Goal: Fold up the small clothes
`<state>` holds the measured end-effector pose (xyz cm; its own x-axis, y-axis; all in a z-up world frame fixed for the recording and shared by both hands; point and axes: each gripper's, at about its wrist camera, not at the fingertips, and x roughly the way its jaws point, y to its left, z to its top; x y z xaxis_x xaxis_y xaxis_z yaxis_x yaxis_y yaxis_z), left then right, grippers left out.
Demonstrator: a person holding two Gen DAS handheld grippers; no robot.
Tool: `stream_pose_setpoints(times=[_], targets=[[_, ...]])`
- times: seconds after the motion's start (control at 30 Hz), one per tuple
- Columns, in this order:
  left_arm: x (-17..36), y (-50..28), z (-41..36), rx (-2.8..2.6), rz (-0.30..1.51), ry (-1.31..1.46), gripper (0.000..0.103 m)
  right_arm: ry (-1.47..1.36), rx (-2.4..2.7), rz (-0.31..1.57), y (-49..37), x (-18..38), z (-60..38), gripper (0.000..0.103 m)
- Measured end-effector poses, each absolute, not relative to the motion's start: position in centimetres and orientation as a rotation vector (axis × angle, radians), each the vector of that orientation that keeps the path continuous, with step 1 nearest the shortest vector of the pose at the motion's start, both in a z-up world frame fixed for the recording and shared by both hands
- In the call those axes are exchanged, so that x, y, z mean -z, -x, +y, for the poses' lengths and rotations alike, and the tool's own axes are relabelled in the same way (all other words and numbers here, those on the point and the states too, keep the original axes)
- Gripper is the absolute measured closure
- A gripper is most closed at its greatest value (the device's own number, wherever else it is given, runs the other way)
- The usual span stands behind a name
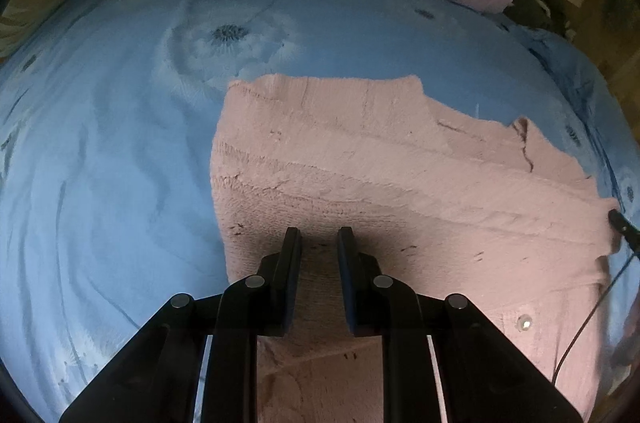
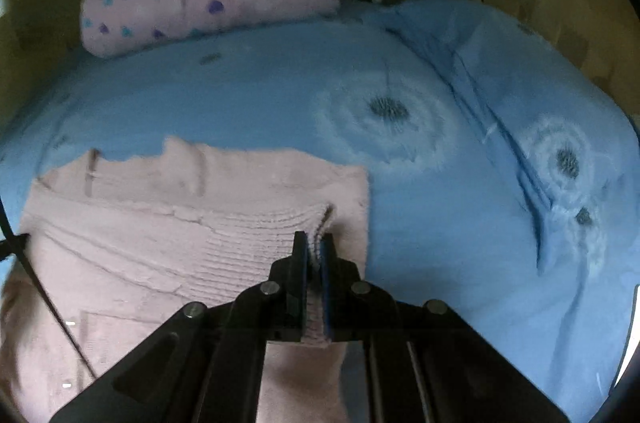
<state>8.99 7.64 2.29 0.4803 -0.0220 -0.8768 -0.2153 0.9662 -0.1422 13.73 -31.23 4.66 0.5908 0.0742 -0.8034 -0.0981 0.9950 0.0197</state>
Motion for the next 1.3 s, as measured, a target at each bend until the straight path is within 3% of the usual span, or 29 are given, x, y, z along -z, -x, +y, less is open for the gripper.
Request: stream_pose_setpoints(times=[0.27, 0.33, 0.4, 0.43, 0.9, 1.3], targets=[[-2.1, -9.1, 7.7, -0.119, 1.063, 0.246, 0.09, -0.051, -0.065, 0.945, -14.2, -1.9, -32.0, 0.091], [-2.2, -9.0, 7.5, -0.123, 1.061, 0.235, 0.09, -0.073, -0.056, 0.953, -13.9, -2.4, -32.4, 0.082], [-2.4, -8.6, 7.2, -0.13, 1.057, 0.215, 0.09, -0.09, -0.049, 0.956, -13.1, -3.1, -32.7, 0.054], [-2.5, -8.4, 7.1, -0.129, 1.054, 0.204, 0.09, -0.098, -0.051, 0.952, -12.7, -3.5, -32.6, 0.049], [-6.1, -0.6, 4.5, -0.098, 1.059, 0.139, 0.09, -0.016, -0.28, 0.894, -0.8, -9.3, -28.6, 0.042], [-6.6, 8.5, 1.9, -0.069, 1.089, 0.131, 0.09, 0.094, -0.375, 0.922, 8.6, -8.8, -25.8, 0.041]])
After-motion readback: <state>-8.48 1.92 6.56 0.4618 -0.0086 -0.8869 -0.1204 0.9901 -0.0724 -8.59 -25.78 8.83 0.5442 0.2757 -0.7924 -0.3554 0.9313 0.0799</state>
